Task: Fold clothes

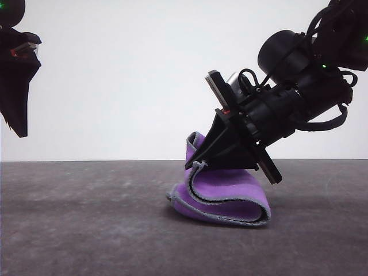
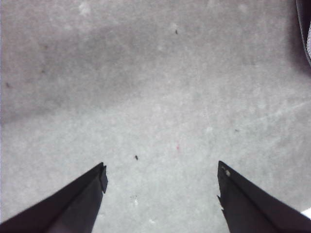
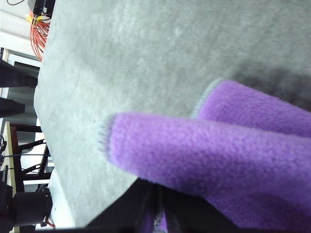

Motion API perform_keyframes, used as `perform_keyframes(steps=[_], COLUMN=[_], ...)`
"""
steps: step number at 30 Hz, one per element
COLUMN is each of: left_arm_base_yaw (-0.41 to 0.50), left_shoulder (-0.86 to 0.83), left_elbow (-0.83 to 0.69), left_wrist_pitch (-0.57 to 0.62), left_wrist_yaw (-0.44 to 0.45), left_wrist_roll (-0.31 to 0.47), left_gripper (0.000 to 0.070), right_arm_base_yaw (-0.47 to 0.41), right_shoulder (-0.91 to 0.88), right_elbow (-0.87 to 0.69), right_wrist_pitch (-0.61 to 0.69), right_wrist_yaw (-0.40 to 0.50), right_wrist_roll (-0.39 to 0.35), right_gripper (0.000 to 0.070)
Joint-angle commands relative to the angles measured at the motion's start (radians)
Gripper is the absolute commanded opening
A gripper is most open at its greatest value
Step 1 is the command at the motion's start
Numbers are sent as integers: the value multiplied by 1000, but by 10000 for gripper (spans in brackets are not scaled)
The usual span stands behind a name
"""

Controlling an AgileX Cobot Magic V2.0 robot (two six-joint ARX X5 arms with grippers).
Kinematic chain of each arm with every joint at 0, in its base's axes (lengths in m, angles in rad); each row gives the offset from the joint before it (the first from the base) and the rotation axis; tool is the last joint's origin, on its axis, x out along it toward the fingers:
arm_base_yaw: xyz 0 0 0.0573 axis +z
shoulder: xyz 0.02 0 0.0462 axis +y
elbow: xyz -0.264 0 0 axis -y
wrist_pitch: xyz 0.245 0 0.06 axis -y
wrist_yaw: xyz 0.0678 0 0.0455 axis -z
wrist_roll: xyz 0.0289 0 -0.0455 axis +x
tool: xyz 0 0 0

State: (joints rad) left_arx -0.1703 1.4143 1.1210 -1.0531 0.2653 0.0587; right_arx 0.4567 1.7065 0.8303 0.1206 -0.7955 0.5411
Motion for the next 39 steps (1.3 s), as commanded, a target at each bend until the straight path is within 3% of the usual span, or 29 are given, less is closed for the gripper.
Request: perform_keyframes(steps=[1,4,6,14,21,24,35,39], left_arm_base_yaw=[-1,-1,-1,-1,-1,-1,-1,-1], left_shoulder=[7,7,7,7,7,7,7,7], left_elbow=[11,11,11,11,11,11,11,11], left_wrist_pitch=[3,3,3,3,4,7,46,55], left_wrist_yaw=[6,6,6,6,6,5,5,5], left_wrist_roll=[4,4,5,5,5,9,8,8], left_gripper=[437,436,437,437,437,437,436,437], right_arm_base_yaw=[6,6,6,3,-47,-78,-247,-278], right_shoulder=[19,19,19,17,-91,-168,-467,-516], right_elbow=[16,16,16,20,25,25,24,24], right_wrist_pitch=[10,13,13,13,-72,-198,-643,-694], right_wrist_yaw=[-10,-16,-16,-17,7,80,516,576], right_wrist_roll=[8,8,8,-16,-112,-202,-453,-489], right_gripper=[116,336,407,415,419,418,418,418])
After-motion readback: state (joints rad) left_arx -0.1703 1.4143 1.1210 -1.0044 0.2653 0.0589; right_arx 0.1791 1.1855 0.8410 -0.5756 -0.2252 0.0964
